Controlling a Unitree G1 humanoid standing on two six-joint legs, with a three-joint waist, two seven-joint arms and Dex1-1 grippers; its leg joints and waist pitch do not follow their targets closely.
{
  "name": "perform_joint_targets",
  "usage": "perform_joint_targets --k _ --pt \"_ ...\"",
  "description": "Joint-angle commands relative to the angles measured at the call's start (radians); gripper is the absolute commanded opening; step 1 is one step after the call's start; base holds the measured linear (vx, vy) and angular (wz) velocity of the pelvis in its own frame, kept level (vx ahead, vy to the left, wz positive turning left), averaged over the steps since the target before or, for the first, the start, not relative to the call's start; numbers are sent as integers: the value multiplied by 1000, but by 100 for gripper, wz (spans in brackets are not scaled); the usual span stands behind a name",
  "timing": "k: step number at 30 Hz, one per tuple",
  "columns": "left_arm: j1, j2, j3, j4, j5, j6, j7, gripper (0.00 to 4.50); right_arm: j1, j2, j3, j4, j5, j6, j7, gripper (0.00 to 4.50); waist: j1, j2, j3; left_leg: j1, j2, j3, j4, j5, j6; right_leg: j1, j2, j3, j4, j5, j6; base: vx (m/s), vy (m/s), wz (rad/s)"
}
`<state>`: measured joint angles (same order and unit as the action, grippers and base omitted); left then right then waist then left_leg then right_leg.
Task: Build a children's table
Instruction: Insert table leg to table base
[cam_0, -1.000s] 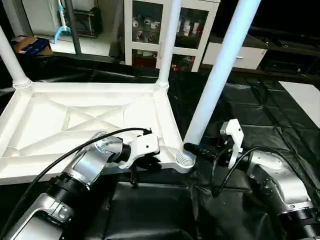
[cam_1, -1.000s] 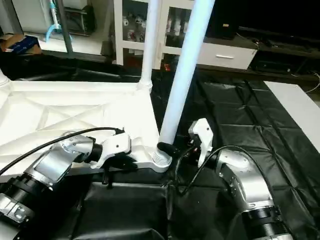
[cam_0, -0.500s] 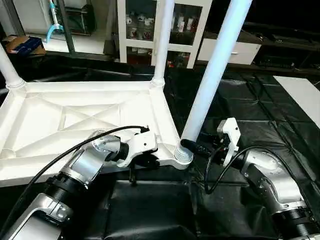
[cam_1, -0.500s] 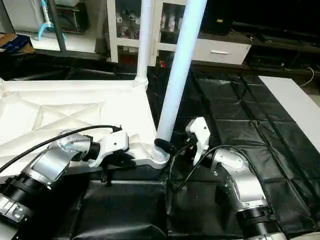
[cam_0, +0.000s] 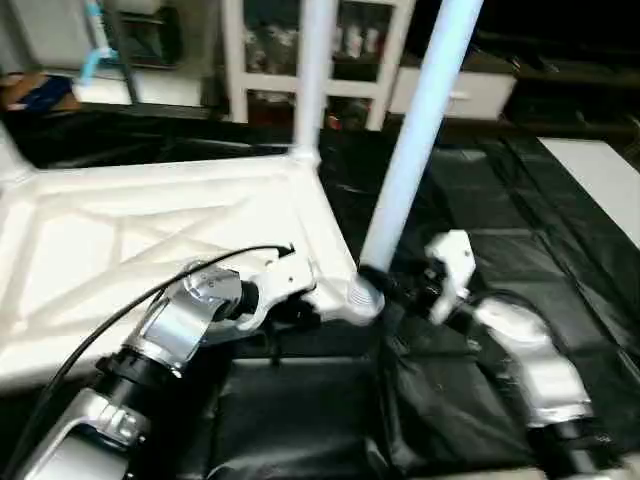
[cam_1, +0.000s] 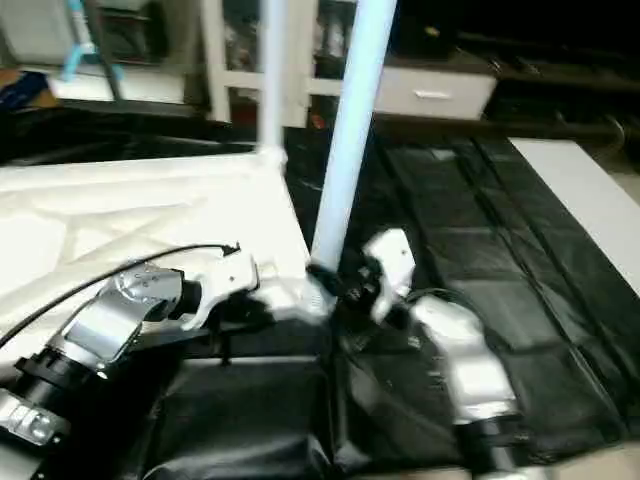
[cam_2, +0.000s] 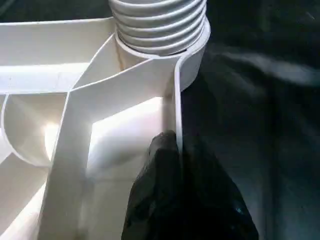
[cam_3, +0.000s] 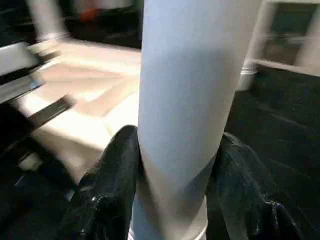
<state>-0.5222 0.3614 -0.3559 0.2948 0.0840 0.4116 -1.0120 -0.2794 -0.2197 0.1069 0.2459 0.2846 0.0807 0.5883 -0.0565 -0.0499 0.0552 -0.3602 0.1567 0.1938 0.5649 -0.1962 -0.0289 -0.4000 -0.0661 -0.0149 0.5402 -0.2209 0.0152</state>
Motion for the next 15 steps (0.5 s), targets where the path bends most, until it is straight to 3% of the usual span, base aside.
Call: perform_joint_targets --k 1,2,4,5,6,7,8,9,11,15 --pt "21 -17 23 -57 -60 29 -5 0 41 -42 -79 176 -119 56 -185 181 -9 2 -24 6 78 -63 -106 -565 -68 5 -80 30 -66 -468 -131 0 0 0" --pt "18 -30 31 -79 -64 58 10 0 31 -24 -83 199 -129 55 -233 181 -10 4 -30 9 79 -55 -101 -519 -63 4 -78 34 -63 -389 -151 0 0 0" --pt "11 -77 51 -138 -62 137 67 0 -4 20 -90 267 -154 46 -355 181 -9 7 -30 16 77 -43 -92 -475 -53 -7 -79 41 -64 -339 -183 0 0 0" --pt "3 -133 74 -186 -49 232 145 0 -47 57 -98 335 -178 27 -474 181 -17 7 -30 8 76 -45 -93 -451 -57 1 -78 38 -61 -331 -190 0 0 0" --pt "3 -133 74 -186 -49 232 145 0 -47 57 -98 335 -178 27 -474 181 -21 4 -35 5 75 -46 -92 -434 -57 10 -79 36 -58 -318 -190 0 0 0" --pt "1 -145 79 -192 -46 248 163 0 -54 63 -99 346 -183 23 -498 181 -17 8 -36 5 76 -45 -89 -421 -56 9 -78 37 -57 -300 -188 0 0 0" --pt "-5 -199 96 -211 -23 300 249 0 -90 86 -89 389 -224 -5 -604 181 -6 3 -41 21 76 -23 -79 -341 -42 1 -63 39 -51 -156 -206 0 0 0" --pt "-7 -213 99 -216 -16 313 273 0 -100 92 -84 400 -237 -16 -634 181 -6 -1 -44 19 73 -18 -75 -325 -27 4 -62 37 -48 -135 -210 0 0 0" --pt "-14 -250 108 -207 11 320 349 0 -126 120 -78 425 -267 -55 -724 181 -6 -9 -47 3 73 -20 -72 -307 5 13 -71 36 -48 -196 -190 29 -9 1" --pt "-22 -257 109 -192 28 300 390 0 -146 138 -72 426 -280 -89 -752 181 -4 -12 -57 1 67 -11 -57 -196 45 15 -62 32 -32 -57 -208 56 -27 1"
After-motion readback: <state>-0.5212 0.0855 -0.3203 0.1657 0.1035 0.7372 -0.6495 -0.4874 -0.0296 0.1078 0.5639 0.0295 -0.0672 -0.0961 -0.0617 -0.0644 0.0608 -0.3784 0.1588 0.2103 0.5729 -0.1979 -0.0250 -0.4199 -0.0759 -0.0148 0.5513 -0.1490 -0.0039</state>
